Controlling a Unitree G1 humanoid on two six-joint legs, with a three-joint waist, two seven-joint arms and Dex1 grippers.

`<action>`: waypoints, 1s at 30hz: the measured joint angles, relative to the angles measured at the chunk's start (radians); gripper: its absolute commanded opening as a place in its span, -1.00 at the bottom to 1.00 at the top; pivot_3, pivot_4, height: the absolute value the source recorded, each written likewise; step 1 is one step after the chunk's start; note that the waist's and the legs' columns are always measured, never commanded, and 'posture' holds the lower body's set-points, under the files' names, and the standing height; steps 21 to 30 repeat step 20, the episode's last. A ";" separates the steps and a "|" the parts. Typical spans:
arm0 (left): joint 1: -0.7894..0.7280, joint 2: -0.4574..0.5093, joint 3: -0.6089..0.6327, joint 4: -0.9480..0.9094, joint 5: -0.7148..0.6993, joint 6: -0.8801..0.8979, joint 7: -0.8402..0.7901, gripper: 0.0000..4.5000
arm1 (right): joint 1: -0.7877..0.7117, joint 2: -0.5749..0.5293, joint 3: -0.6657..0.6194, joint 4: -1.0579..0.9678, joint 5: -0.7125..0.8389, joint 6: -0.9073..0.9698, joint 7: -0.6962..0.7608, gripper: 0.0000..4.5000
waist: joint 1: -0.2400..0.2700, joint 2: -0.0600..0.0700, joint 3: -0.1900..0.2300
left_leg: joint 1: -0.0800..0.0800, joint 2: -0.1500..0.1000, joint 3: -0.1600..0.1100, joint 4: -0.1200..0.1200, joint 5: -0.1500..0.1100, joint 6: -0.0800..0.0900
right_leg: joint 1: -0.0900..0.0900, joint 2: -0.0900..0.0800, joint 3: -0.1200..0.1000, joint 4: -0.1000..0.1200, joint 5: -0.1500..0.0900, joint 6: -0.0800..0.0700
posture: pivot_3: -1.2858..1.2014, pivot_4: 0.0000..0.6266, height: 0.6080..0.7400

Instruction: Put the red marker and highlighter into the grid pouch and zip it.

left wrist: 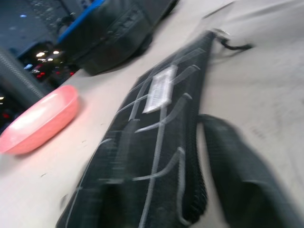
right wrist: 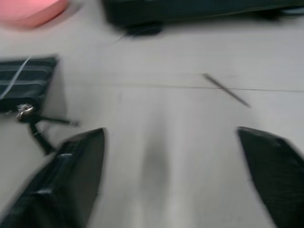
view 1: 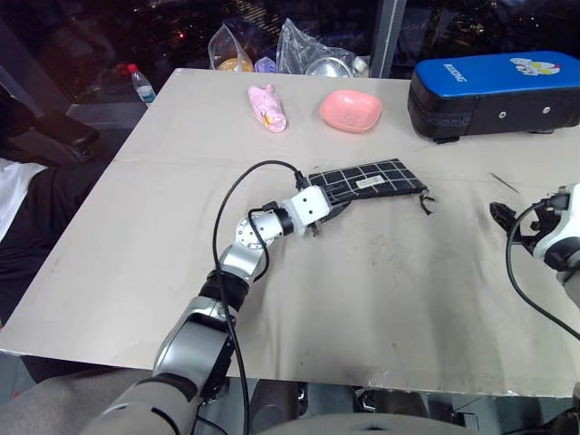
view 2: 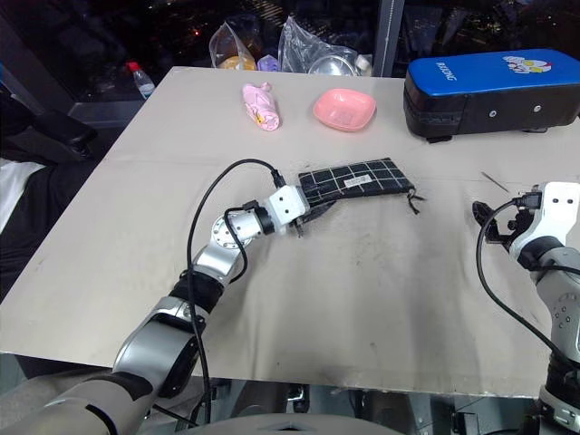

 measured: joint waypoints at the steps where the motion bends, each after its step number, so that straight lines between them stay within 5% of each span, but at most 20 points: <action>1: 0.012 0.005 0.008 -0.016 -0.007 0.008 0.001 0.67 | 0.014 -0.008 0.002 0.002 -0.005 -0.016 0.017 1.00 | 0.000 0.000 0.000 | 0.000 0.000 0.000 0.000 0.000 0.000 | 0.000 0.000 0.000 0.000 0.000 0.000 | 0.03 -0.52 0.21; 3: 0.092 0.032 0.050 -0.136 -0.079 0.097 -0.019 1.00 | 0.075 -0.035 0.013 0.018 -0.022 -0.118 0.115 1.00 | -0.003 0.000 0.000 | 0.001 0.001 0.000 0.000 0.000 0.000 | 0.000 0.000 0.000 0.000 0.000 0.000 | 0.03 -0.52 0.21; 13: 0.471 0.208 0.137 -0.627 -0.332 0.586 -0.137 1.00 | 0.225 -0.089 0.051 0.179 -0.043 -0.490 0.490 1.00 | 0.000 0.000 0.000 | 0.003 0.001 0.000 0.000 0.000 0.000 | 0.002 -0.001 0.001 0.000 0.000 0.000 | 0.03 -0.52 0.21; 19: 0.620 0.253 0.138 -0.795 -0.345 0.687 -0.128 1.00 | 0.245 -0.128 0.050 0.361 -0.017 -0.622 0.699 1.00 | 0.003 0.000 0.000 | 0.003 0.001 0.000 0.000 0.000 0.000 | 0.002 -0.001 0.001 0.000 0.000 -0.001 | 0.03 -0.52 0.21; 30: 0.626 0.253 0.138 -0.804 -0.345 0.691 -0.126 1.00 | 0.243 -0.128 0.050 0.375 -0.017 -0.633 0.709 1.00 | 0.003 0.000 0.000 | 0.003 0.001 0.000 0.000 0.000 0.000 | 0.002 -0.001 0.001 0.000 0.000 -0.001 | 0.03 -0.52 0.21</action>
